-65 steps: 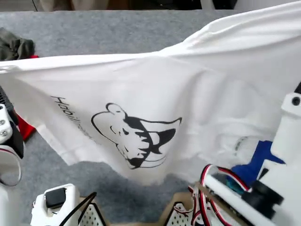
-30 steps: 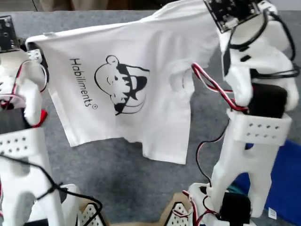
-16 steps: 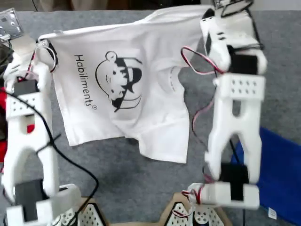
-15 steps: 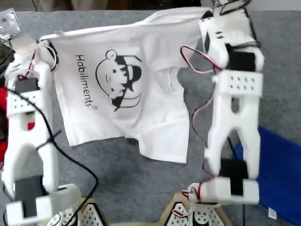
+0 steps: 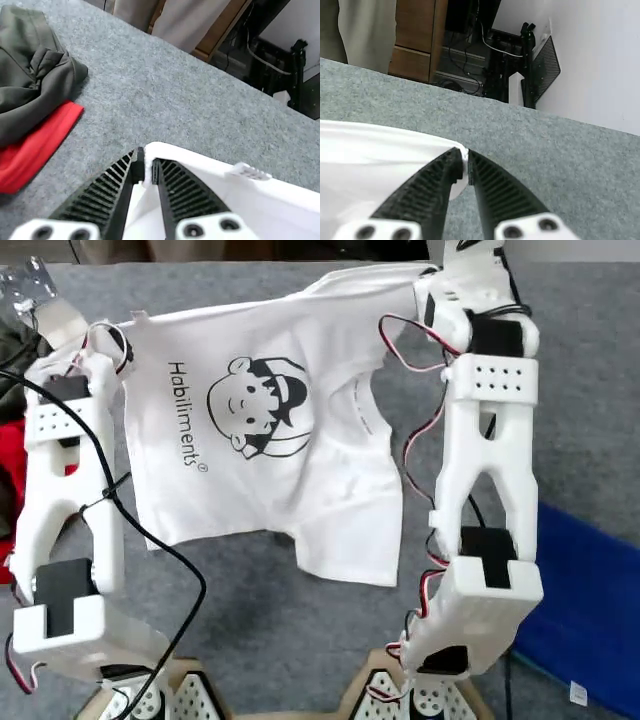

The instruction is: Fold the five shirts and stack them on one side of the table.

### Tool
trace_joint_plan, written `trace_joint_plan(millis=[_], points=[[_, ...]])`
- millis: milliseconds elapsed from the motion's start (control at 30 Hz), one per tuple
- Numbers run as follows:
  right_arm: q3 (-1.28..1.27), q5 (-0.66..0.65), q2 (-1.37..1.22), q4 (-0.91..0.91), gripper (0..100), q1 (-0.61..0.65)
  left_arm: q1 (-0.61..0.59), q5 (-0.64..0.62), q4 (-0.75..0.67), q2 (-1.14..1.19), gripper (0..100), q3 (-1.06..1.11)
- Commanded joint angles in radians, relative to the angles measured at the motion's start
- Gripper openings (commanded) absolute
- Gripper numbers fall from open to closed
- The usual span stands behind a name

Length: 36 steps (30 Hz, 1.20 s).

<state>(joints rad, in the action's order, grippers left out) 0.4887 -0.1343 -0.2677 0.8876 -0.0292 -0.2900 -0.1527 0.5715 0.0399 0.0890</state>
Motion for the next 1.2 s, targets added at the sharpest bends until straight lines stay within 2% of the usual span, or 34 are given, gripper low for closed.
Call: trace_joint_plan(millis=[0,200,467,600,733,900,1167], points=[[0.17,-0.005,0.007,0.098,0.5,-0.056,-0.035,-0.011,0.097,-0.019,2,-0.115],[0.4,-0.049,0.007,0.249,0.5,-0.059,-0.035,-0.003,0.304,-0.087,2,-0.249],[0.816,-0.163,-0.001,0.529,0.5,0.015,0.072,0.155,0.445,-0.286,2,-0.244],[0.769,-0.19,-0.042,0.578,0.5,0.071,0.129,0.172,0.391,-0.32,2,-0.144],[0.622,-0.153,-0.188,0.509,0.5,0.101,0.166,0.173,0.348,-0.32,2,-0.038],[0.538,-0.19,-0.406,0.514,0.8,0.209,0.117,0.173,0.245,-0.32,2,0.178],[0.621,-0.193,-0.627,0.497,10.1,0.414,0.023,0.167,0.0,-0.32,2,0.565]])
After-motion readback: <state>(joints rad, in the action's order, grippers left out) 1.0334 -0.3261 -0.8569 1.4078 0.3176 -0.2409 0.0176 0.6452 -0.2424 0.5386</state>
